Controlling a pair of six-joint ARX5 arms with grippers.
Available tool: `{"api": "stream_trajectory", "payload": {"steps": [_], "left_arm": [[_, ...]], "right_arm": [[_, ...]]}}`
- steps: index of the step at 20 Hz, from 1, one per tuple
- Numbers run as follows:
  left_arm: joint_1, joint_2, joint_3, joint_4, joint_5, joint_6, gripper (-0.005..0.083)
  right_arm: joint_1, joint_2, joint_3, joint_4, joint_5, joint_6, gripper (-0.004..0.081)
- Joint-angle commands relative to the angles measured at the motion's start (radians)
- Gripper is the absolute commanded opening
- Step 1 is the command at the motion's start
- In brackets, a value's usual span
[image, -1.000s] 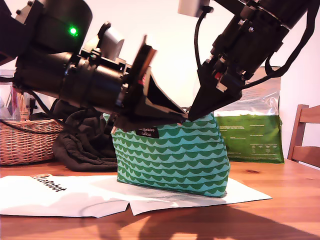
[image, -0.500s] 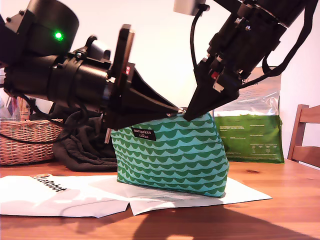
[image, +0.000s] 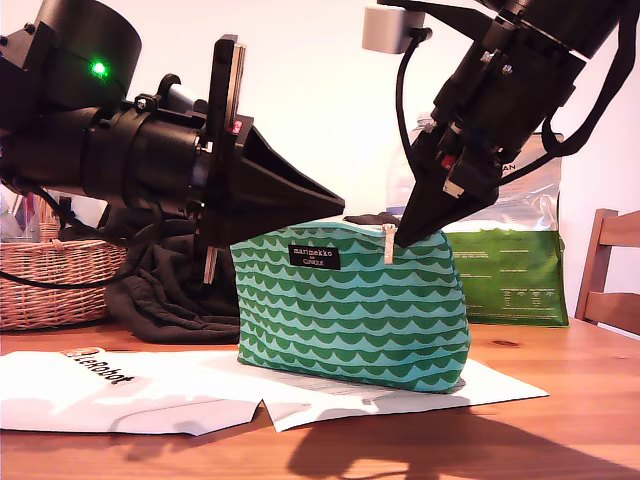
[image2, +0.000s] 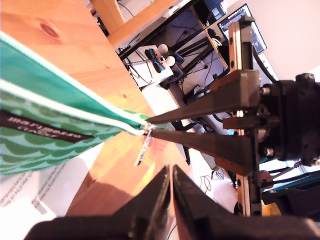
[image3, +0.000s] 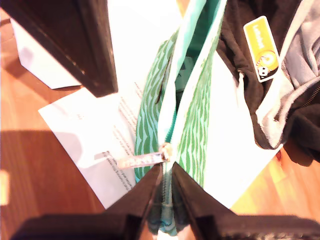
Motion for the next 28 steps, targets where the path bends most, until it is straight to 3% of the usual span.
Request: {"api": "stream_trajectory", "payload": {"steps": [1, 3, 5, 7, 10, 13, 18, 28], "left_arm": [[-0.019, 0.003, 0.008, -0.013, -0.001, 0.091, -0.0018], [-0.063, 0.003, 0.008, -0.062, -0.081, 0.230, -0.0019], [-0.108, 0.003, 0.008, -0.143, -0.238, 0.392, -0.0019], [-0.142, 0.006, 0.008, -0.175, -0.348, 0.419, -0.0019], [-0.145, 0.008, 0.008, -0.158, -0.414, 0.404, -0.0021], [-0.145, 0.048, 0.008, -0.134, -0.397, 0.403, -0.0021], [-0.145, 0.142, 0.008, 0.037, -0.294, 0.306, -0.0021], [-0.134, 0.154, 0.008, 0.196, -0.226, 0.278, -0.0021]], "right_arm": [[0.002, 0.018, -0.004, -0.001, 0.001, 0.004, -0.0011], [0.002, 0.018, -0.004, -0.002, -0.002, 0.004, -0.0011], [0.002, 0.018, -0.004, -0.001, -0.003, 0.004, -0.0011], [0.002, 0.018, -0.004, -0.001, -0.010, 0.005, -0.0011], [0.002, 0.018, -0.004, -0.001, -0.027, 0.006, -0.0011], [0.003, 0.018, -0.004, 0.003, -0.037, 0.008, -0.0011], [0.003, 0.018, -0.004, 0.020, -0.082, 0.031, -0.0011], [0.003, 0.018, -0.004, 0.023, -0.089, 0.034, -0.0011]]}}
